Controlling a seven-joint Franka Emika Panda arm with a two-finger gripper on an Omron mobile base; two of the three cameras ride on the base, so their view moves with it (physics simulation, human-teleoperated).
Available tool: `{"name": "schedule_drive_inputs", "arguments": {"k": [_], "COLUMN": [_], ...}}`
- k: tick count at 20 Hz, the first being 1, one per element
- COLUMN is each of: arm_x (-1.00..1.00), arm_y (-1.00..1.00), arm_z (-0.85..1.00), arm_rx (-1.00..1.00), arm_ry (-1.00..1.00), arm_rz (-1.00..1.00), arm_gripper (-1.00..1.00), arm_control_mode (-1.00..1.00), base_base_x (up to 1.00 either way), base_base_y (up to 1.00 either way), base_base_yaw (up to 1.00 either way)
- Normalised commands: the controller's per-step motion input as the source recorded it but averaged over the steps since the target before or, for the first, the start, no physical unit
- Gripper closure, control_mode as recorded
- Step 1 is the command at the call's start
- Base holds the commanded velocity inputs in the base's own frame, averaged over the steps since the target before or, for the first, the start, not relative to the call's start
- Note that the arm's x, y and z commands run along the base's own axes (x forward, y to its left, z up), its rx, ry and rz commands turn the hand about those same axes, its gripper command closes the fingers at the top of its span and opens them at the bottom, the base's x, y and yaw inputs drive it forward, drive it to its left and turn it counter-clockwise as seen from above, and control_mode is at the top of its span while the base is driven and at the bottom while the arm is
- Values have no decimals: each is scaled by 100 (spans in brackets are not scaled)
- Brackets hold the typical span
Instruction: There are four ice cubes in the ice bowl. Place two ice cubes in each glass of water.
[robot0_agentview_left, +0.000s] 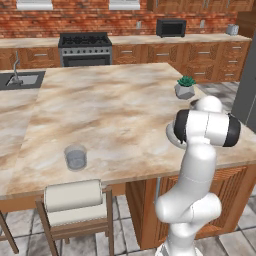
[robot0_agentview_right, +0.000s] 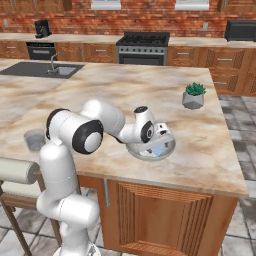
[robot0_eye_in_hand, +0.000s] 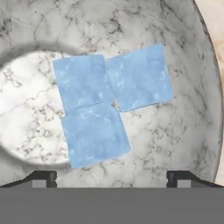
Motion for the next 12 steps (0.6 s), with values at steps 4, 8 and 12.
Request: {"name": "schedule_drive_inputs", "arguments": {"k": [4,8,12], "arm_x": [6,4,28], "arm_y": [29,28,-2], "arm_z": [-11,-4,-10], "arm_rx": [-8,-6,-3], "arm_ry": [4,1,0], "arm_rz": [1,2,0], "arm_gripper": [-100,-100,-100], "arm_control_mode": [-100,-100,-100], "base_base_x": [0,0,0], "base_base_y": [0,0,0], "base_base_yaw": [0,0,0]}}
